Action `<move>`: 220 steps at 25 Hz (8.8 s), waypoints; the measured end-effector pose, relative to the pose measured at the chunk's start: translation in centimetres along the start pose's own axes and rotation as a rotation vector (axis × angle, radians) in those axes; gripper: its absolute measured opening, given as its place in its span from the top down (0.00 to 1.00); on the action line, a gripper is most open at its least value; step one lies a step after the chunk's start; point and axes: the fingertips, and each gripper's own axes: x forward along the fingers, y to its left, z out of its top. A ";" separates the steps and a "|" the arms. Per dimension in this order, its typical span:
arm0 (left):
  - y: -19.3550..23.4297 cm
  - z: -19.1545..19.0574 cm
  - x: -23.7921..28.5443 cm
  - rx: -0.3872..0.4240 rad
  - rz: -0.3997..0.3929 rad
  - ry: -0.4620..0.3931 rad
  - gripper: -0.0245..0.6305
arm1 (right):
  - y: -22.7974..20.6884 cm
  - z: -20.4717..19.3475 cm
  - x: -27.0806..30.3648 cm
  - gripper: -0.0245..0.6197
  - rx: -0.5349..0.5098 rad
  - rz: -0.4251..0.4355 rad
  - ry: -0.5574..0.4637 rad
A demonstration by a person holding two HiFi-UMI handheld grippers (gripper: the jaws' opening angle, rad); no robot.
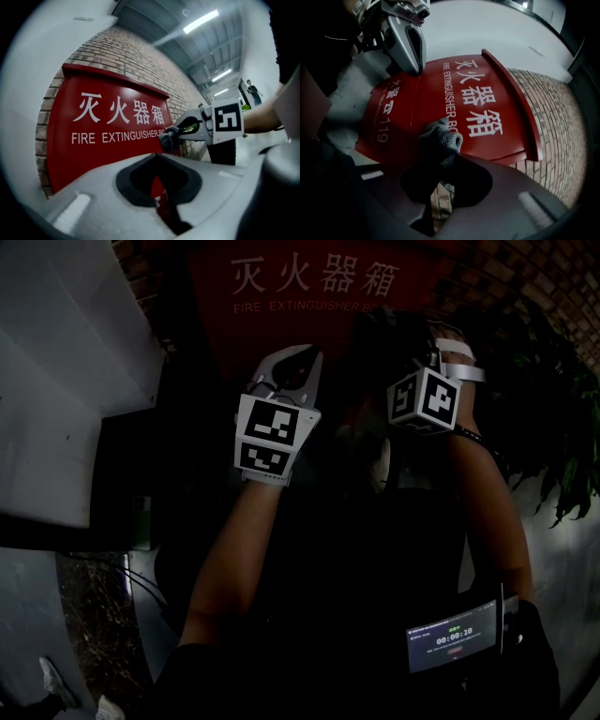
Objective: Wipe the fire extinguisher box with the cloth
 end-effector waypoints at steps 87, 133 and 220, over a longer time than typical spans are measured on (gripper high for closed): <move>8.4 -8.3 -9.1 -0.095 0.270 0.102 0.96 | 9.5 19.0 0.2 0.90 0.107 0.128 -0.214; 4.1 -11.3 -1.8 -0.049 0.155 0.102 0.96 | 12.2 0.2 1.9 0.90 0.020 0.124 -0.003; 10.5 -19.1 -9.8 -0.258 0.458 0.249 0.96 | 22.6 22.2 4.3 0.90 0.258 0.243 -0.337</move>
